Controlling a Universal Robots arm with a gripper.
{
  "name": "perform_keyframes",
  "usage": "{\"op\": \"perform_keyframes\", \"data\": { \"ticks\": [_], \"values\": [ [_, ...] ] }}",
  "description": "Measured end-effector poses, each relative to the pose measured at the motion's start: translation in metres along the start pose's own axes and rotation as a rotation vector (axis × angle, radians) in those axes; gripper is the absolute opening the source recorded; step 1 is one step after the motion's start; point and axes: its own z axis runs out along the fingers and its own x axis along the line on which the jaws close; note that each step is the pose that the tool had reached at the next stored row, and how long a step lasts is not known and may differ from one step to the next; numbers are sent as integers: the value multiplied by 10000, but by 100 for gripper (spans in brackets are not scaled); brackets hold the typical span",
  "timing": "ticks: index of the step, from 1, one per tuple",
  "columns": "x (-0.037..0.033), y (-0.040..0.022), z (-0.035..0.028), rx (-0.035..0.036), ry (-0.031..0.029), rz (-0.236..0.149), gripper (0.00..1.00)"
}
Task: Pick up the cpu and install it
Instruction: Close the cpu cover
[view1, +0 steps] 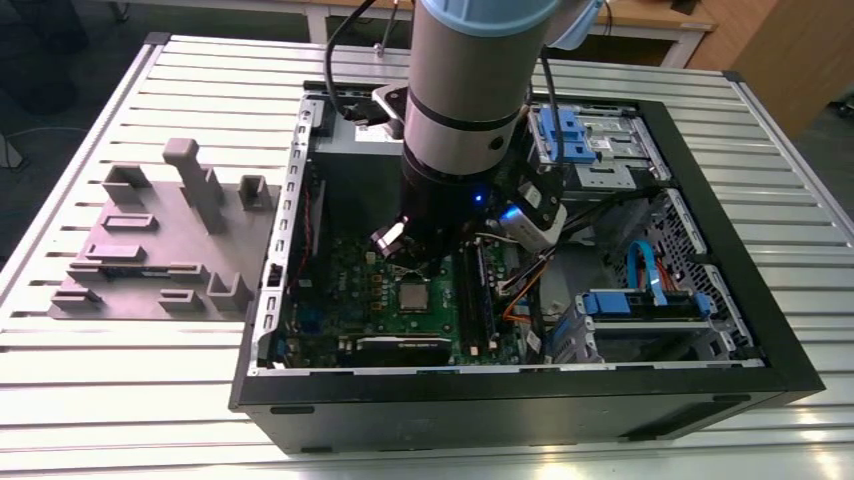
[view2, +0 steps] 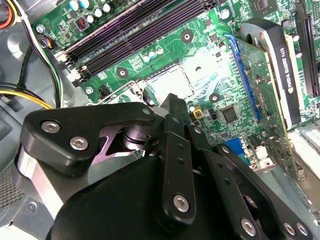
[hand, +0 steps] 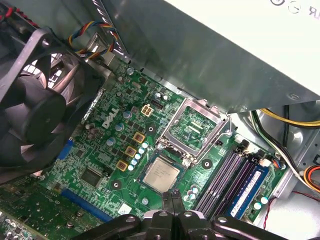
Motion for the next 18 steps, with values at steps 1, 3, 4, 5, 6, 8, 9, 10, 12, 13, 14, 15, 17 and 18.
{"op": "perform_keyframes", "data": {
  "ticks": [1, 3, 4, 5, 6, 8, 9, 10, 12, 13, 14, 15, 17, 18],
  "values": [
    [0, 0, 0, 0, 0, 0, 10],
    [0, 0, 0, 0, 0, -1, 10],
    [0, 0, 0, -15, -8, -1, 10],
    [0, 0, 1, -114, -69, -6, 10],
    [0, -1, 1, -266, -161, -9, 10],
    [3, -5, 2, -523, -316, -15, 10],
    [5, -9, 5, -552, -334, -16, 10],
    [8, -13, 8, -596, -360, -17, 10],
    [10, -18, 13, -678, -407, -18, 10],
    [8, -19, 12, -697, -413, -20, 10],
    [4, -21, 13, -712, -417, -30, 10],
    [2, -23, 14, -720, -416, -57, 10],
    [1, -24, 18, -723, -400, -323, 10],
    [1, -24, 22, -725, -389, -502, 10]
  ]
}}
